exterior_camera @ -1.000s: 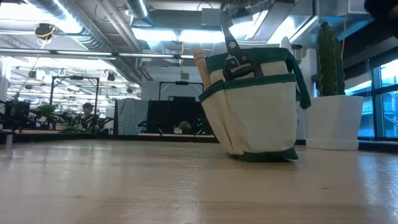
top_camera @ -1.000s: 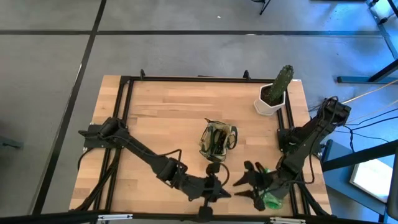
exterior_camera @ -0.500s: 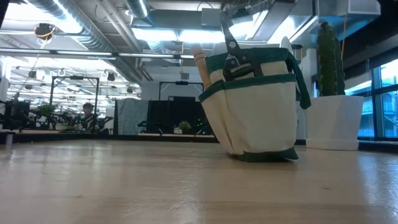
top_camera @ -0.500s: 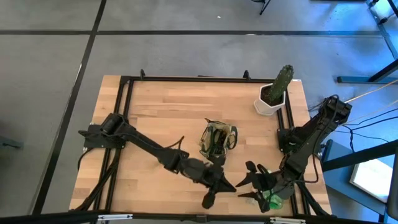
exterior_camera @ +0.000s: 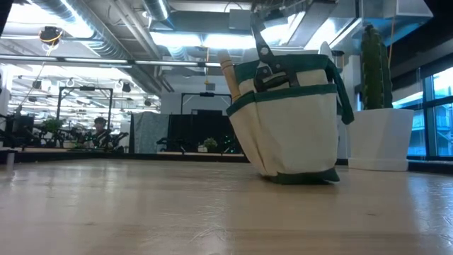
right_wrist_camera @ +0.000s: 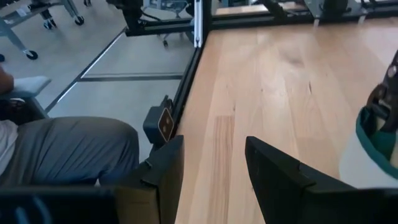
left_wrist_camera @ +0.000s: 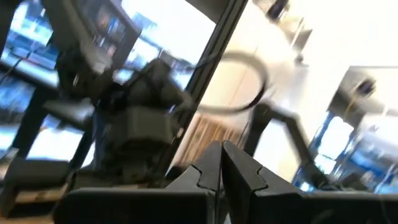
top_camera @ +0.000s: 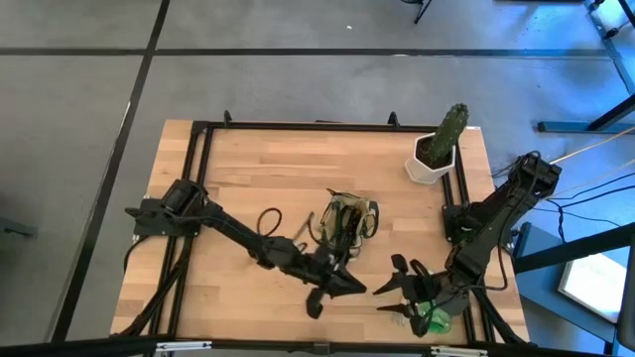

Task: Pick & Place Garden tools in Gardening bag
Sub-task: Put the green spray bottle into the green gardening bag

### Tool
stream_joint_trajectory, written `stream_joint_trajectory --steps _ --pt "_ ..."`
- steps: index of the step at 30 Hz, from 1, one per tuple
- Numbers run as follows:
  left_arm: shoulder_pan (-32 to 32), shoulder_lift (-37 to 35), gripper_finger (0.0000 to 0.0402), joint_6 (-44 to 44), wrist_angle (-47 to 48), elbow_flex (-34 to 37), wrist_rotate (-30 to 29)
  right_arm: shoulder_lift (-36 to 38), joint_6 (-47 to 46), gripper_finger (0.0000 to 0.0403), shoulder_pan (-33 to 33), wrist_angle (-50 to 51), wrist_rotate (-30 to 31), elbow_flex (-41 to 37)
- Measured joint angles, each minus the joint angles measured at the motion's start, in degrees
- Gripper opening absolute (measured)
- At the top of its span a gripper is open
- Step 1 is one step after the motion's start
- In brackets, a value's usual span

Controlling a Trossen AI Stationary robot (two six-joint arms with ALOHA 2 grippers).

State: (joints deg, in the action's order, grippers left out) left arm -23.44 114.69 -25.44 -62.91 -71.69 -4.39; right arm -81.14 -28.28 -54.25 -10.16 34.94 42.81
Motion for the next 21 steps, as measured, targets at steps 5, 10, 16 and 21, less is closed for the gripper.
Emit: stream_joint_trajectory --steps 5,10,16,21 --pt "-0.02 0.04 0.0011 2.09 -18.37 5.88 2.97 0.00 2.11 0.0173 0.20 -1.76 -0.02 0.00" --pt "-0.22 -1.37 0.0013 2.37 -26.07 10.95 3.46 0.00 2.41 0.0173 0.20 -1.83 -0.40 0.00" --pt "-0.17 -1.60 0.0011 2.18 -26.52 11.42 2.59 -0.02 2.35 0.0173 0.20 -2.54 -0.66 0.00" --pt "-0.19 -1.62 0.0015 2.18 -26.56 11.42 2.98 -0.02 3.02 0.0173 0.01 -4.51 -4.68 0.00"
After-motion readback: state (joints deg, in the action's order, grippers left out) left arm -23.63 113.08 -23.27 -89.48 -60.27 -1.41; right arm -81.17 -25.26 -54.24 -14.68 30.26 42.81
